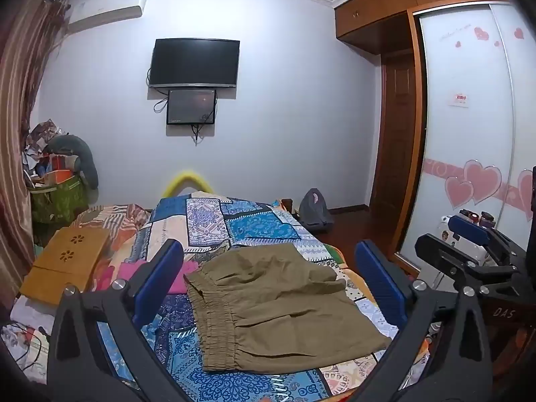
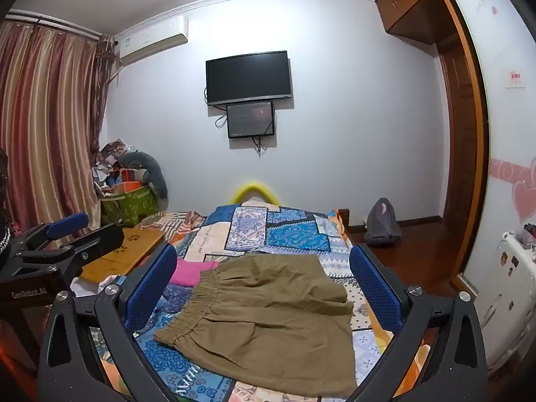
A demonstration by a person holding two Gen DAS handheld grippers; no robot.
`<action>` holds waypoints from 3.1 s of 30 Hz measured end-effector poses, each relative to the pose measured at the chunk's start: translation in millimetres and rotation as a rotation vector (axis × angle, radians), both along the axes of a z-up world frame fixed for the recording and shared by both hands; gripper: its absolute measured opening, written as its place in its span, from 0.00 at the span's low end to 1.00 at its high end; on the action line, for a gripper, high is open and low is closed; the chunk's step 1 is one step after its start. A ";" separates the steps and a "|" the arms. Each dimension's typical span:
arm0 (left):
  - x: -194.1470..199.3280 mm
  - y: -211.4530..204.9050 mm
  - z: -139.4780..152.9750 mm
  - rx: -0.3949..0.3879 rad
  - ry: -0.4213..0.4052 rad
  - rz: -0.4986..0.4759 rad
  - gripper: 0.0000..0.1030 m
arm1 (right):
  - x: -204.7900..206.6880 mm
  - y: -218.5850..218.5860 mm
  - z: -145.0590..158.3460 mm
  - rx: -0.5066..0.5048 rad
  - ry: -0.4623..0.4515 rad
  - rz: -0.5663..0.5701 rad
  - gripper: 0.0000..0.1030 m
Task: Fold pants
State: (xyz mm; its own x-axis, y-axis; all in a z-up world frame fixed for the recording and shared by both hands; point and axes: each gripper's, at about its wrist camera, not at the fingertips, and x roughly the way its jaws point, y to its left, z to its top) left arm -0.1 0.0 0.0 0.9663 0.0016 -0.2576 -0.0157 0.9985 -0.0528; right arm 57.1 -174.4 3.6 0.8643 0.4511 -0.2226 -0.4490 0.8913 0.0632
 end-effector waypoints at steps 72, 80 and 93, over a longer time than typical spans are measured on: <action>-4.8 -9.3 -0.4 0.033 -0.027 0.008 1.00 | -2.7 0.0 4.5 -0.003 -0.013 -0.008 1.00; -3.6 -10.4 0.2 0.048 -0.027 0.013 1.00 | -0.8 1.5 0.8 -0.009 -0.008 -0.009 1.00; 24.1 1.6 -11.5 0.034 0.022 0.029 1.00 | 23.9 7.2 -17.2 -0.043 0.021 -0.050 1.00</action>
State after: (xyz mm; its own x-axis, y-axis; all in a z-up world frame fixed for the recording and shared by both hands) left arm 24.0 1.6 -11.6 0.9597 0.0391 -0.2783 -0.0459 0.9988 -0.0181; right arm 81.0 -167.2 -13.6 0.8804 0.3975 -0.2587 -0.4031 0.9146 0.0336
